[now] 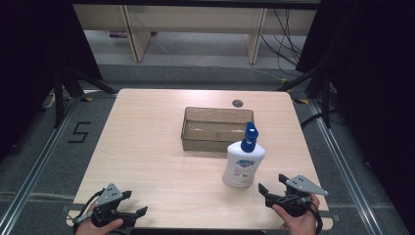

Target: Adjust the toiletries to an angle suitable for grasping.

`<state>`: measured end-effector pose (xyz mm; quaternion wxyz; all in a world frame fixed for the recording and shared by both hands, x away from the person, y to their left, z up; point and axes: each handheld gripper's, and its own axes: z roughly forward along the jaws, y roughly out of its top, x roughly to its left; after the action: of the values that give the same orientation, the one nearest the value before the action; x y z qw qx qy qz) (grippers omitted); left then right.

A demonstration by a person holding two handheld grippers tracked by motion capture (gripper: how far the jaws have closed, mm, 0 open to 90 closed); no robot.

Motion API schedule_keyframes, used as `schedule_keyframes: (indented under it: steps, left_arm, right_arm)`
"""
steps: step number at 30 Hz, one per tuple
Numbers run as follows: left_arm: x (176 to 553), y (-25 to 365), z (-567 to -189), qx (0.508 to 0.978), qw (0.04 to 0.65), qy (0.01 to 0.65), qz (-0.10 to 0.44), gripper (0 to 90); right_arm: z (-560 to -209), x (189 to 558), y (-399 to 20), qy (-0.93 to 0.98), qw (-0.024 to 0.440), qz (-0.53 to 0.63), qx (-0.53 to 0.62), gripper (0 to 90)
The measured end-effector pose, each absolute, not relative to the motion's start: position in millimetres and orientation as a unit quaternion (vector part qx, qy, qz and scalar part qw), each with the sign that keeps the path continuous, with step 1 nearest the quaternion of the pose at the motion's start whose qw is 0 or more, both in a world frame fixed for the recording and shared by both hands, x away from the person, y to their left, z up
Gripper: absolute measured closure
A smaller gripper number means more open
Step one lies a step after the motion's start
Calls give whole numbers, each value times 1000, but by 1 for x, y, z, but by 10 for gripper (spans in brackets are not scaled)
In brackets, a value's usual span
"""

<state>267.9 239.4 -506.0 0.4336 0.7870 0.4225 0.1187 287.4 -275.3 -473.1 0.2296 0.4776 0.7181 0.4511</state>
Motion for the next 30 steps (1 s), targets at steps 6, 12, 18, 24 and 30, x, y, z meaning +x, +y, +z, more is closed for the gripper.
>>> schedule_keyframes:
  steps: [6,12,18,24,30]
  left_arm:
    - [268,239,-506,787,434,422,119,155]
    - [268,239,-507,787,436,420,120,156]
    - [268,240,-508,787,435,421,118,155]
    - [268,240,-507,786,433,425,120,156]
    - [269,240,-507,786,432,425,120,155]
  right_arm:
    - [-469,285,-271,710,212,463,486,179]
    - [-460,285,-272,722,225,468,457,235]
    - [-452,283,-269,719,227,477,451,214]
    - [-449,283,-267,715,232,483,448,205]
    - [-443,281,-264,708,218,488,461,198]
